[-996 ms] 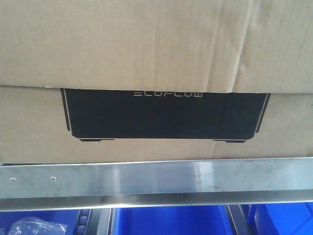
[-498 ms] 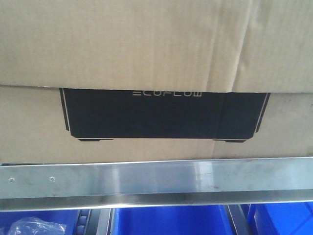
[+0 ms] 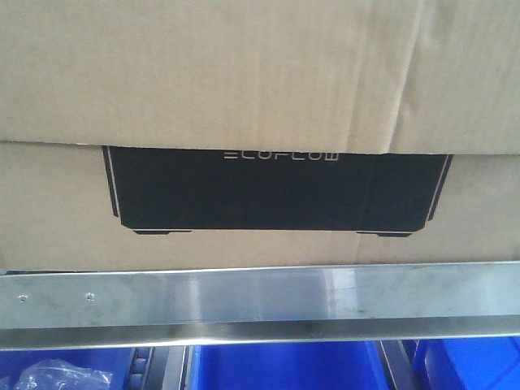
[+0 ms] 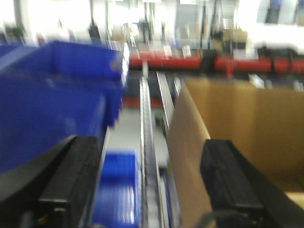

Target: Grab box from left shelf to table start

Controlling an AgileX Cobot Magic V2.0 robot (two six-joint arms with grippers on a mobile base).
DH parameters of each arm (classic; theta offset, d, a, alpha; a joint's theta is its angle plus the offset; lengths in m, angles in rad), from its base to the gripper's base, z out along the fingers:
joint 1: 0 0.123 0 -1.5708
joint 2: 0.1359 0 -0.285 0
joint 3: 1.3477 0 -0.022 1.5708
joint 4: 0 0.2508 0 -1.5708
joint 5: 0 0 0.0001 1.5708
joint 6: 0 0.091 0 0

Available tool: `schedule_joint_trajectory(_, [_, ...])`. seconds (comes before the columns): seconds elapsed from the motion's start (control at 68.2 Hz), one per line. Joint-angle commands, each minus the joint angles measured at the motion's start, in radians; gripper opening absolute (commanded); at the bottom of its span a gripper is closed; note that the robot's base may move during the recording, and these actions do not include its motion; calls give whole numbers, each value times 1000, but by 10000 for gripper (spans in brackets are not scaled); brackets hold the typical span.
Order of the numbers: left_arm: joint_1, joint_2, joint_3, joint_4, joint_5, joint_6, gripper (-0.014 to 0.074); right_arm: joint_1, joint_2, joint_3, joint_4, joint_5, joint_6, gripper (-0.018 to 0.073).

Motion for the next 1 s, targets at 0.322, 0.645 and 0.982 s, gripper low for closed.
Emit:
schedule_joint_trajectory(0.322, [-238,476,-438,-87,291,4,405,-6,-8,2,1,-98,-3,68])
schedule_joint_trajectory(0.645, [-240,803,-687,-81,460,-21,404,-6,-8,2,1,-99,-3,68])
schedule_joint_trajectory(0.982, [-144,1032,-954,-64,694,-106,404,-6,-8,2,1,-102,-3,68])
